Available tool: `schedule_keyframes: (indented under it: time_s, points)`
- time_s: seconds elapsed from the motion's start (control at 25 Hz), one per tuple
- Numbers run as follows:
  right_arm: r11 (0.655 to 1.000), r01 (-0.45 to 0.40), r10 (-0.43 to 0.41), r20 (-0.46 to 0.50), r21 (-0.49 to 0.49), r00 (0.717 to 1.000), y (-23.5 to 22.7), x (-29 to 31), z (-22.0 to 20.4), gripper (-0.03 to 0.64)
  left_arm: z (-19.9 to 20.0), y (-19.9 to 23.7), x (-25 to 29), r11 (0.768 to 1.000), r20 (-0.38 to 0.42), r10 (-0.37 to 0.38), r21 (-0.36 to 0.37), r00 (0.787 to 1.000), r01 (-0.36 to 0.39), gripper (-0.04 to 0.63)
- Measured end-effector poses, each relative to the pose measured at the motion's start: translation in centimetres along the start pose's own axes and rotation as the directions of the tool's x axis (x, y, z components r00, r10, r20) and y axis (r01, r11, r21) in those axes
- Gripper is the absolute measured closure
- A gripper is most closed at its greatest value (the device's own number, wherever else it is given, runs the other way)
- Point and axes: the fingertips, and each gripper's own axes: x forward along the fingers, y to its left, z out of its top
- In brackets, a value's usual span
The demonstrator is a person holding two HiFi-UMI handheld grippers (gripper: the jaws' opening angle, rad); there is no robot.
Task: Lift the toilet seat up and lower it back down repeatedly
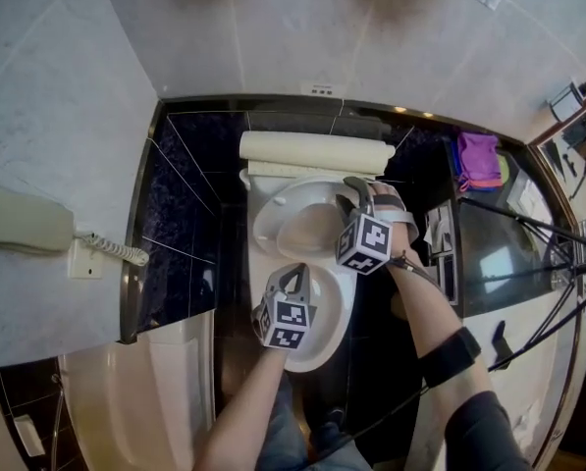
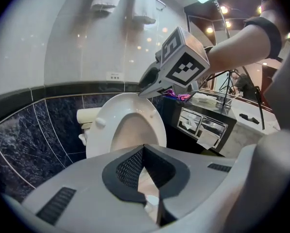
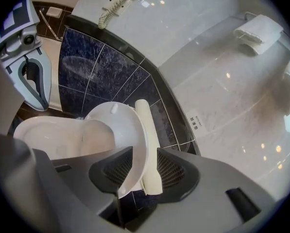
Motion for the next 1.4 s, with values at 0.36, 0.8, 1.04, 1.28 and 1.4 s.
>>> schedule_keyframes:
  time_s: [0.36,0.8,1.04,1.28,1.4]
  points:
    - [0.991,-0.031,0.029,-0.019,-0.134,0.999,0.5,3.1,1.3,0.526,-1.2,1.2,0.8,0.999,-0.001,0.003,-0.044,1.000,-0.003,0.603]
    - [0.992,-0.041,0.038,-0.026,-0.122,0.999,1.0,2.2,1.3,0.537,-1.6,1.2,0.7,0.998,-0.011,0.011,-0.056,1.000,-0.012,0.603]
    - [0.992,-0.034,0.035,0.004,-0.119,0.999,2.5,-0.4,1.9,0.540,-2.5,0.7,0.0,0.998,-0.019,0.019,-0.054,1.000,-0.020,0.603]
    - [0.992,-0.032,0.036,0.039,-0.119,0.999,5.0,-3.9,2.3,0.545,-3.4,-0.6,-0.7,0.997,-0.027,0.025,-0.074,0.999,-0.027,0.603]
    - [0.993,-0.030,0.037,0.053,-0.117,0.998,6.9,-5.9,2.3,0.546,-4.1,-1.5,-1.1,0.996,-0.038,0.021,-0.082,0.999,-0.025,0.603]
